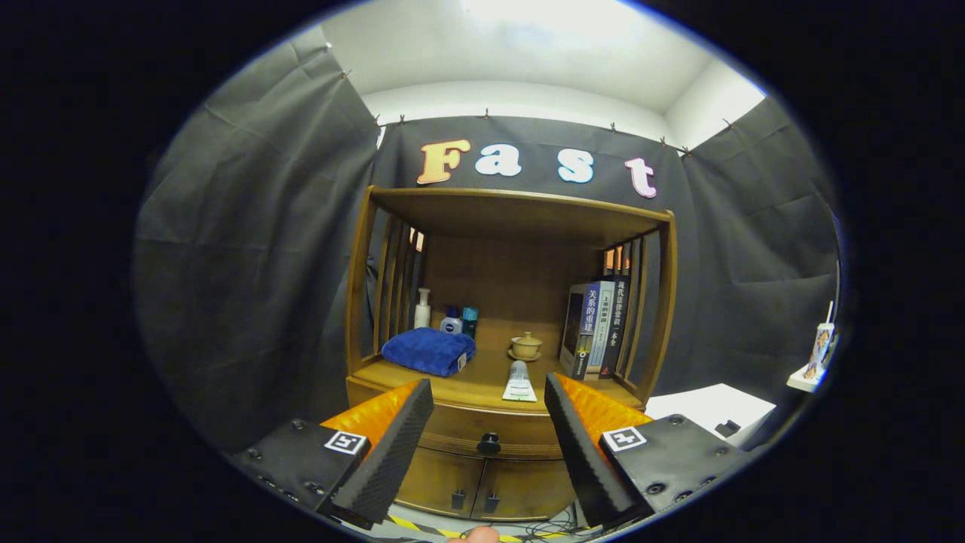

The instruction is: Pull open the drawer, take out the items inside it, and place them on the countertop above the cabinet.

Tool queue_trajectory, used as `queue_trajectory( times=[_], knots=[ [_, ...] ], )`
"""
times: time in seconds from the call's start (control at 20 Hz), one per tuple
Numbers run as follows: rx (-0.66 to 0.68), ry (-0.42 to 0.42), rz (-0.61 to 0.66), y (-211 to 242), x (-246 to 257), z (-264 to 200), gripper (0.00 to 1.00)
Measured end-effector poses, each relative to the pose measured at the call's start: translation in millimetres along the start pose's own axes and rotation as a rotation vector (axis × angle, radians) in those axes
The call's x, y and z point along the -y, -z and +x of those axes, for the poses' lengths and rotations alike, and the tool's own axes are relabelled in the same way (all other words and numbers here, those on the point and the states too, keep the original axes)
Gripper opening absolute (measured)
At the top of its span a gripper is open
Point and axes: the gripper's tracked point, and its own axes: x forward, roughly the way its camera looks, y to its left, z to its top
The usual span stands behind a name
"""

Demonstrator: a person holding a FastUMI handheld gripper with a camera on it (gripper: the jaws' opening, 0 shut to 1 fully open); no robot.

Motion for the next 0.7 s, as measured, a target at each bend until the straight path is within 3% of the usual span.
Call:
queue_trajectory(
  times=[0.2,0.55,0.7],
  knots=[
    [0.023,0.042,0.073,-9,22,-19,0.98],
    [0.04,0.106,0.071,-5,41,-37,0.98],
    [0.04,0.095,0.079,-5,37,-39,0.98]
  ],
)
